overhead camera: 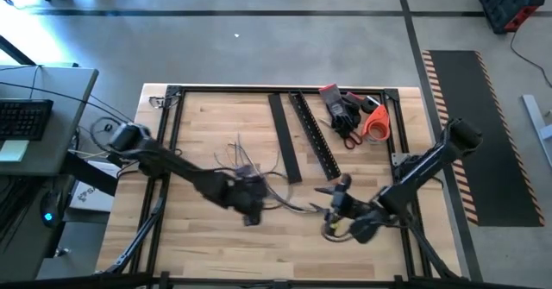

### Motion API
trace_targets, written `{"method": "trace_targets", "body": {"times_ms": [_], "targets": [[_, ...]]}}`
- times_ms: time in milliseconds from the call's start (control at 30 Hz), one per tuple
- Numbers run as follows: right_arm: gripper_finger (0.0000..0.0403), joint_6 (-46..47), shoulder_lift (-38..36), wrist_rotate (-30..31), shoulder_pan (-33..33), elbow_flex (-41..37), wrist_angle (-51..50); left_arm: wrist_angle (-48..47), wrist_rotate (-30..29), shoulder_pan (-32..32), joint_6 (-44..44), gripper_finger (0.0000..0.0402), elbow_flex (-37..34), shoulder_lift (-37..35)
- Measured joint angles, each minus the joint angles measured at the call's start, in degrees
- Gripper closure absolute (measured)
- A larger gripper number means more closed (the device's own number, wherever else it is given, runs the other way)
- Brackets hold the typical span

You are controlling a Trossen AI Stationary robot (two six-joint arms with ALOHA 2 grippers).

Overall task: Ziptie cables
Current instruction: Wrap the black zip tie around the cable wires

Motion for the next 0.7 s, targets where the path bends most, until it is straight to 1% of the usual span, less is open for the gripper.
{"method": "trace_targets", "body": {"times_ms": [100, 167, 300, 400, 567, 700], "targets": [[0.0199, -3.12, 2.84, -3.55, -3.88, -0.02, 4.75, -2.31, 3.19, -2.46, -7.53, 0.0246, -7.15, -5.52], [0.0199, -5.87, 4.26, -6.69, -6.06, -0.02, 8.05, -1.89, 5.71, -3.77, -8.47, 0.0246, -11.72, -8.21], [0.0199, -11.25, 5.74, -12.37, -9.32, -0.02, 12.98, -1.57, 7.86, -5.23, -4.53, 0.0252, -19.05, -9.82], [0.0199, -12.84, 6.04, -13.19, -10.88, 0.00, 13.97, -1.43, 8.63, -5.77, -1.27, 0.0259, -22.61, -10.03], [0.0199, -13.91, 6.09, -13.35, -13.04, 0.00, 13.89, -1.19, 4.58, -6.16, 3.02, 0.0265, -25.48, -10.24], [0.0199, -14.32, 6.09, -16.21, -14.79, 0.00, 13.96, 0.92, 4.71, -4.97, 6.33, 0.0266, -28.96, -10.17]]}}
